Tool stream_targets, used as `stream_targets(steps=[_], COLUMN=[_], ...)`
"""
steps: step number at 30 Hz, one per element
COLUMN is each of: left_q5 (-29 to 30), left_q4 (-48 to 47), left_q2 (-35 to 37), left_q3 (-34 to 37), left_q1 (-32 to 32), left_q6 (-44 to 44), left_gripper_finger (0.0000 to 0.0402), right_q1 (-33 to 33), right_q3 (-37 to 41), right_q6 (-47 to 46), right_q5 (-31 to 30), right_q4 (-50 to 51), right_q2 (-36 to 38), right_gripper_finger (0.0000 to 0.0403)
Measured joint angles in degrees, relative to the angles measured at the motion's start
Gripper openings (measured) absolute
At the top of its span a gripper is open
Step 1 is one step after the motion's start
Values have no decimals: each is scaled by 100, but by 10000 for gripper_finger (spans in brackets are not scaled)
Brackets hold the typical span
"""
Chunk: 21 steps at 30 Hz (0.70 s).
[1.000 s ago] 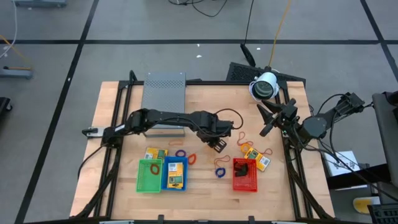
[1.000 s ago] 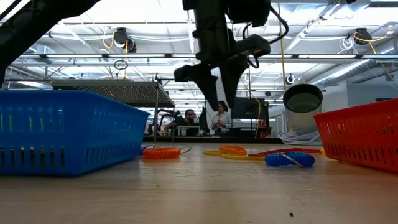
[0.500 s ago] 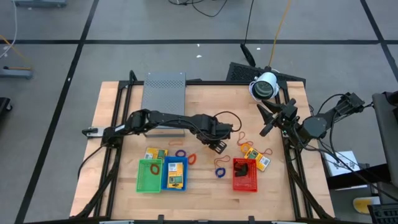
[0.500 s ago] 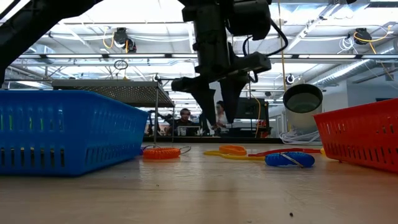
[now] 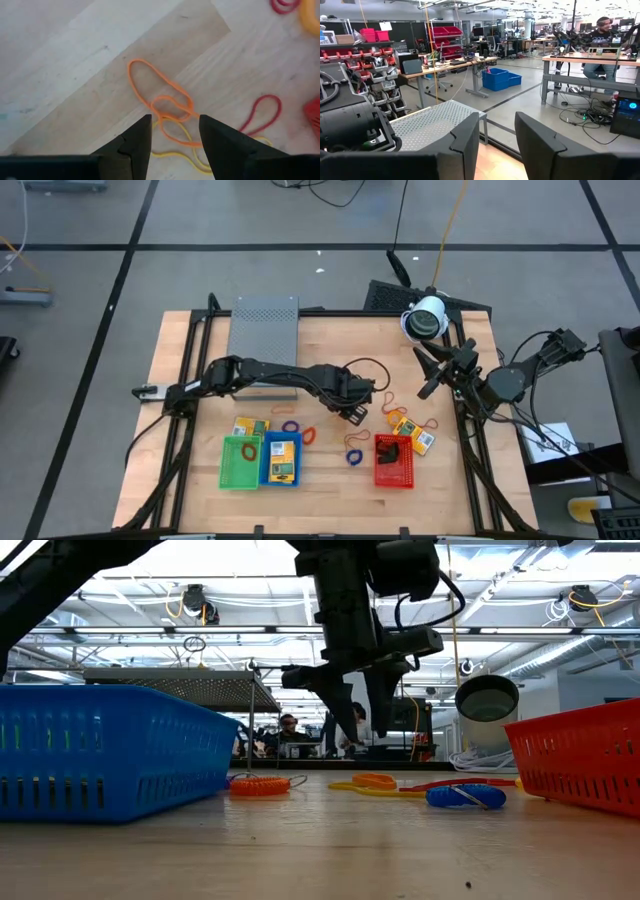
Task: Pick & Place Office Desk Supplies
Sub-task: Put the orange rubber band into the red bin
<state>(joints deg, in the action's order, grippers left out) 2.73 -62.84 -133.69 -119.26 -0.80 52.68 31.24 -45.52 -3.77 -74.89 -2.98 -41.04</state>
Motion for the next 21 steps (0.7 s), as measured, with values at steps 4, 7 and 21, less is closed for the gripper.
stream_targets(steps=[4,7,21], left_q5=[78,80,-49], left_q4=[-4,5,-122], left_q2=[-26,-80,-297], left_q3=[0,-9,-4], left_q1=[2,2,4], left_q6=[38,64,204], left_gripper_finger=[175,175,175], right_q1=[0,0,0], right_q3=[0,-1,-2], right_q6=[0,2,11], right_q5=[0,0,0], right_q4=[0,0,17], right_q2=[-2,-2,0], right_gripper_finger=[116,116,116])
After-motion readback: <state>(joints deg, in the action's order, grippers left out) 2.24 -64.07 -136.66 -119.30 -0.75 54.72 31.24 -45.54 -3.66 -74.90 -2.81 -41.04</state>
